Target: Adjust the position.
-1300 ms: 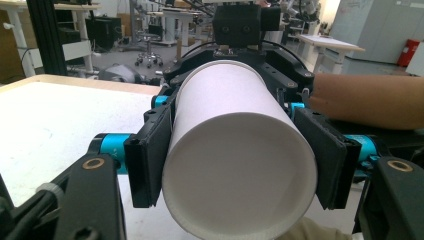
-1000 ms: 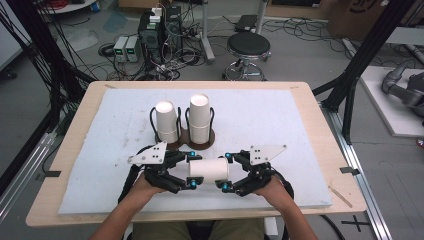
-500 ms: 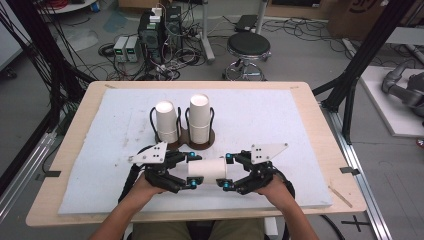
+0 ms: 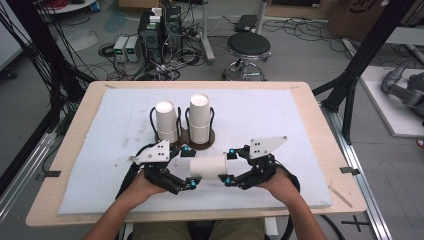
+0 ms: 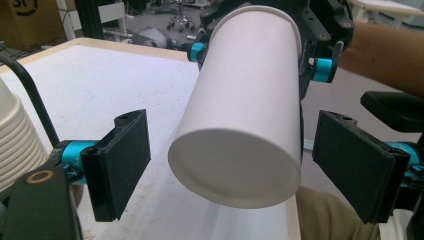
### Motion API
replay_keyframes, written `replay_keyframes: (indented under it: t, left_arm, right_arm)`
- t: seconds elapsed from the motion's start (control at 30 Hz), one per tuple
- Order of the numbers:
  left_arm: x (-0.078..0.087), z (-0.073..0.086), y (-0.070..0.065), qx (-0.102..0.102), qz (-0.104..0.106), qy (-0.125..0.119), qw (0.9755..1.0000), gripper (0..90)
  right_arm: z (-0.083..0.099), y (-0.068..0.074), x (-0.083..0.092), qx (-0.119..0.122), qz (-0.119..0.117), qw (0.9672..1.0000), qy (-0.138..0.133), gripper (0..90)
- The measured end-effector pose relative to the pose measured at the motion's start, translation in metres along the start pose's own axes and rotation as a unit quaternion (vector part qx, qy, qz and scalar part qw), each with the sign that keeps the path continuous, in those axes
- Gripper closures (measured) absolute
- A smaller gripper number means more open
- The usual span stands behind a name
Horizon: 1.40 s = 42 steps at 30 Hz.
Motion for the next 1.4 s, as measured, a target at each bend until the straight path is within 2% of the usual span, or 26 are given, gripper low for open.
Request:
replay_keyframes:
  t: [0.07, 0.2, 0.33, 0.43, 0.47, 0.5, 0.53, 0.63, 0.67, 1.07, 1.1, 1.13, 1.27, 1.3, 1.33, 1.4]
  left_arm:
    - [0.001, -0.003, -0.001, -0.004, 0.001, 0.006, 1.0000, 15.6]
    - [0.000, -0.006, -0.001, -0.014, -0.002, 0.025, 0.9996, 15.6]
    - [-0.002, -0.007, 0.000, -0.021, -0.006, 0.052, 0.9984, 15.8]
    - [-0.003, -0.006, 0.002, -0.021, -0.009, 0.061, 0.9979, 15.8]
    - [-0.003, -0.006, 0.002, -0.022, -0.010, 0.069, 0.9973, 15.8]
    - [-0.004, -0.005, 0.003, -0.022, -0.012, 0.073, 0.9970, 15.8]
    - [-0.004, -0.005, 0.003, -0.022, -0.014, 0.078, 0.9966, 15.8]
    - [-0.006, -0.004, 0.003, -0.027, -0.018, 0.090, 0.9954, 15.9]
    - [-0.006, -0.004, 0.004, -0.028, -0.019, 0.095, 0.9949, 15.9]
    - [-0.013, -0.004, 0.007, -0.040, -0.031, 0.138, 0.9891, 18.6]
    - [-0.015, -0.004, 0.007, -0.040, -0.032, 0.146, 0.9880, 19.3]
    - [-0.015, -0.004, 0.007, -0.040, -0.032, 0.146, 0.9880, 19.9]
    - [-0.019, -0.003, 0.007, -0.045, -0.034, 0.163, 0.9850, 21.0]
    - [-0.020, -0.003, 0.008, -0.046, -0.035, 0.167, 0.9843, 21.8]
    - [-0.021, -0.002, 0.008, -0.045, -0.035, 0.170, 0.9838, 21.8]
    - [-0.022, -0.002, 0.008, -0.040, -0.035, 0.174, 0.9833, 22.0]
  right_arm:
    - [-0.005, -0.002, 0.001, 0.008, -0.007, 0.9996, 0.024, 30.4]
    - [-0.010, -0.004, 0.001, 0.020, -0.008, 0.9988, 0.044, 30.3]
    - [-0.019, -0.007, 0.001, 0.037, -0.011, 0.9960, 0.081, 30.3]
    - [-0.023, -0.008, 0.001, 0.043, -0.015, 0.9944, 0.096, 30.2]
    - [-0.024, -0.009, 0.001, 0.047, -0.013, 0.9930, 0.107, 30.2]
    - [-0.026, -0.011, 0.000, 0.056, -0.013, 0.9897, 0.131, 30.2]
    - [-0.026, -0.011, 0.000, 0.056, -0.013, 0.9897, 0.131, 30.2]
    - [-0.032, -0.012, -0.003, 0.066, -0.020, 0.9845, 0.161, 29.9]
    - [-0.032, -0.012, -0.003, 0.066, -0.020, 0.9845, 0.161, 29.9]
    - [-0.041, -0.014, -0.013, 0.087, -0.033, 0.9716, 0.218, 29.5]
    - [-0.043, -0.014, -0.016, 0.091, -0.036, 0.9693, 0.226, 29.5]
    - [-0.043, -0.014, -0.016, 0.091, -0.036, 0.9693, 0.226, 29.5]
    - [-0.044, -0.014, -0.019, 0.100, -0.040, 0.9632, 0.246, 29.5]
    - [-0.045, -0.013, -0.021, 0.105, -0.041, 0.9604, 0.255, 29.5]
    - [-0.045, -0.013, -0.021, 0.105, -0.041, 0.9604, 0.255, 29.5]
    - [-0.046, -0.013, -0.023, 0.110, -0.044, 0.9573, 0.264, 29.5]
Point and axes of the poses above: each handheld gripper's, and its own axes: x roughly backward along the jaws, z roughly out of its underside, y roughly to its left, the point moved 6 cm from there along -x, roughly forward along the jaws, and after that the axes turned 14 degrees about x, right-handed, at the moved point
